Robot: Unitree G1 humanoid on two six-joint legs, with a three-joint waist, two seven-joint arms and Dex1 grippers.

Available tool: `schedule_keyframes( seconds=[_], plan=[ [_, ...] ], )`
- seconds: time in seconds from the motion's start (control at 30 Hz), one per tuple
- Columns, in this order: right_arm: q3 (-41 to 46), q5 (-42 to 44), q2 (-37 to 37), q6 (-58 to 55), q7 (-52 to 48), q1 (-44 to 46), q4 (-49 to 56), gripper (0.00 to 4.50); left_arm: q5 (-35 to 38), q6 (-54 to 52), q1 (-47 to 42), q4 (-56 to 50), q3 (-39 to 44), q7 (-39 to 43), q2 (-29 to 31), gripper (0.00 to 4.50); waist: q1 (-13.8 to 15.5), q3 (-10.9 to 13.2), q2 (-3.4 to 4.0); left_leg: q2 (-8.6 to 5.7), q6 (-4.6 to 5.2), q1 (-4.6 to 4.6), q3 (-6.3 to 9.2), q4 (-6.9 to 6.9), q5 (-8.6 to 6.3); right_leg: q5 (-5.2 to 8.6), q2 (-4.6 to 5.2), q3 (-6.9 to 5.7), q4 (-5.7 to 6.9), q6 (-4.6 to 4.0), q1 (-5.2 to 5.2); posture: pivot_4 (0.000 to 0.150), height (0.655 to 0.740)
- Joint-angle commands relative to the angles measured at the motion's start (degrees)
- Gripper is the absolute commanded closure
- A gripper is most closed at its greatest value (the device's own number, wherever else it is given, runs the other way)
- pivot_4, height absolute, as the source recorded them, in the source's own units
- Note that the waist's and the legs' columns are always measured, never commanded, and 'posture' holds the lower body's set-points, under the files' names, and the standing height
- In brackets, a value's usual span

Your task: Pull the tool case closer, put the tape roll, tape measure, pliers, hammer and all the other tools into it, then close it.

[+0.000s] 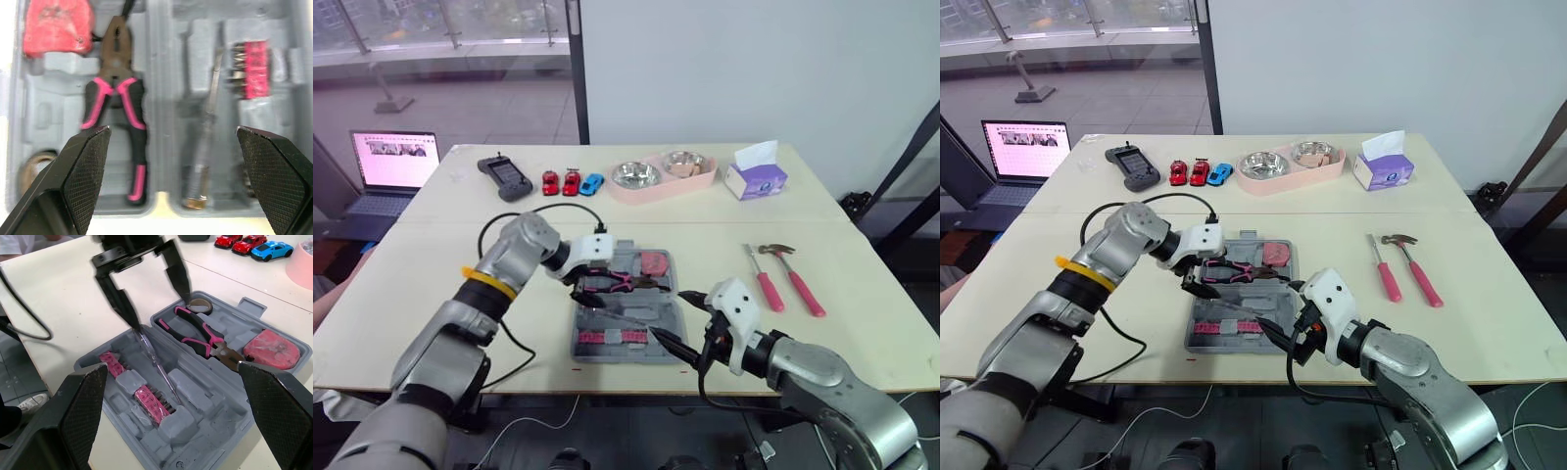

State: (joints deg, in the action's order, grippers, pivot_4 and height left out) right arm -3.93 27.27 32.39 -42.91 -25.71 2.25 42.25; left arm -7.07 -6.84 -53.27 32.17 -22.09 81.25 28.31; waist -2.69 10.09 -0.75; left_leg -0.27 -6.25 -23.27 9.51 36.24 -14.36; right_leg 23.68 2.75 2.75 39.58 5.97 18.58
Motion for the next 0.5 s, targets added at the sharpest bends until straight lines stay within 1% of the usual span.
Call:
schedule_keyframes(
  seconds=[0.03,0.1,0.17,0.27,0.5],
  plan=[
    [0.61,0.49,-0.46,0.83,-0.06,-0.02,2.26,0.0,6.16,14.49,2.37,3.28,4.96,1.98,0.43,0.2,0.09,0.0,0.0,0.0,0.0,0.0,0.0,0.0,0.0,0.0,0.01,0.0,-0.01,0.0,0.0,0.15,0.74],
    [0.46,0.49,-0.57,0.86,-0.03,-0.07,2.24,0.0,5.23,21.6,2.52,7.0,4.28,2.21,0.65,0.2,0.12,0.0,0.0,0.0,0.0,-0.01,0.0,0.0,0.0,0.0,0.01,-0.01,0.0,0.0,0.0,0.15,0.74],
    [0.33,0.48,-0.68,0.84,0.06,-0.16,2.29,0.0,4.67,25.04,1.81,10.0,3.57,2.97,0.17,0.2,0.11,0.0,0.0,0.0,0.0,0.0,0.0,0.01,0.0,0.0,0.01,-0.01,0.0,0.0,0.0,0.15,0.74],
    [0.26,0.56,-0.87,0.73,0.25,-0.3,2.49,0.0,3.76,27.77,0.24,14.25,2.93,2.61,-1.4,0.2,0.11,0.0,0.0,-0.02,0.0,0.0,0.0,0.01,0.0,0.0,0.01,-0.01,-0.01,0.0,0.0,0.15,0.74],
    [0.19,0.67,-1.22,0.19,1.11,-0.74,3.31,0.0,-2.47,31.9,-3.65,23.05,-0.27,-1.23,-4.16,0.2,-0.25,0.0,0.0,-0.02,0.01,0.01,0.01,0.01,0.0,0.0,-0.02,-0.02,0.05,0.0,0.01,0.15,0.74]
  ],
)
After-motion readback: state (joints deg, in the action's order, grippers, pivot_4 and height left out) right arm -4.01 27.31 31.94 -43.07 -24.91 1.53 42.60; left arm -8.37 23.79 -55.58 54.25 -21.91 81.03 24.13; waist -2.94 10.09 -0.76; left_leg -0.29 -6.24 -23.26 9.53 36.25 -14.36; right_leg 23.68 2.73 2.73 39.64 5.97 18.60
